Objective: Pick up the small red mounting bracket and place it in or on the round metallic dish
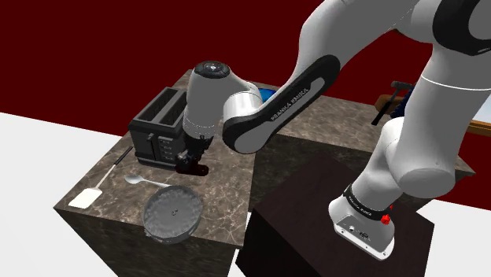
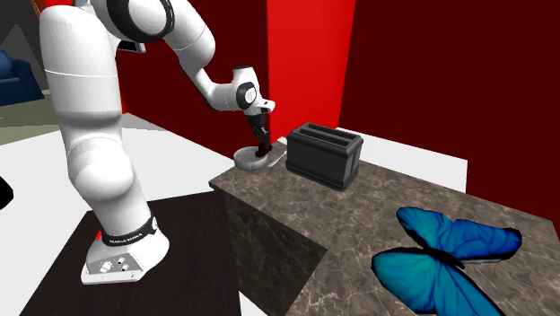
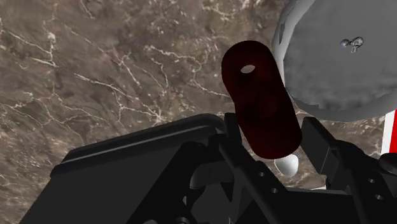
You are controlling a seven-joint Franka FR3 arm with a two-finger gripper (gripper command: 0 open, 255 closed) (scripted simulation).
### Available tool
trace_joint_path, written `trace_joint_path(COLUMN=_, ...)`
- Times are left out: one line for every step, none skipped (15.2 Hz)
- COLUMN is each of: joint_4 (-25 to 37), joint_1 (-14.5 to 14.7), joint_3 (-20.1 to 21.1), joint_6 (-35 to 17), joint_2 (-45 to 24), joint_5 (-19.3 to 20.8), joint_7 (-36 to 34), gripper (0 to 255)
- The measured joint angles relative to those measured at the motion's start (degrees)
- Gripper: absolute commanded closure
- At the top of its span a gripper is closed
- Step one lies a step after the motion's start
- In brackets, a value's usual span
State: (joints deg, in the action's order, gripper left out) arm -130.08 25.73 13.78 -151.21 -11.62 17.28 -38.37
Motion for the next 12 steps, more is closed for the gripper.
trace_joint_path(joint_4=0.71, joint_1=0.97, joint_3=0.31, joint_6=0.63, joint_2=-0.32, joint_5=0.44, joint_7=-1.54, gripper=255)
trace_joint_path(joint_4=2.0, joint_1=2.06, joint_3=0.56, joint_6=1.37, joint_2=-1.12, joint_5=1.05, joint_7=-3.2, gripper=255)
trace_joint_path(joint_4=2.66, joint_1=3.02, joint_3=0.84, joint_6=1.92, joint_2=-1.45, joint_5=1.5, joint_7=-4.68, gripper=255)
trace_joint_path(joint_4=4.3, joint_1=4.17, joint_3=0.94, joint_6=2.44, joint_2=-2.84, joint_5=2.34, joint_7=-6.43, gripper=255)
trace_joint_path(joint_4=5.93, joint_1=5.55, joint_3=1.23, joint_6=3.46, joint_2=-3.79, joint_5=2.93, joint_7=-8.33, gripper=255)
trace_joint_path(joint_4=7.21, joint_1=6.63, joint_3=1.54, joint_6=4.42, joint_2=-4.39, joint_5=3.24, joint_7=-9.73, gripper=255)
trace_joint_path(joint_4=8.0, joint_1=7.51, joint_3=1.71, joint_6=4.92, joint_2=-4.91, joint_5=3.62, joint_7=-10.96, gripper=255)
trace_joint_path(joint_4=8.7, joint_1=8.35, joint_3=1.83, joint_6=5.28, joint_2=-5.48, joint_5=4.05, joint_7=-12.15, gripper=255)
trace_joint_path(joint_4=9.26, joint_1=9.07, joint_3=1.91, joint_6=5.53, joint_2=-5.98, joint_5=4.44, joint_7=-13.17, gripper=255)
trace_joint_path(joint_4=9.51, joint_1=9.45, joint_3=1.83, joint_6=5.35, joint_2=-6.5, joint_5=4.84, joint_7=-13.81, gripper=255)
trace_joint_path(joint_4=9.71, joint_1=9.7, joint_3=1.66, joint_6=5.02, joint_2=-7.12, joint_5=5.26, joint_7=-14.29, gripper=255)
trace_joint_path(joint_4=9.96, joint_1=9.94, joint_3=1.42, joint_6=4.59, joint_2=-7.87, joint_5=5.75, joint_7=-14.75, gripper=255)
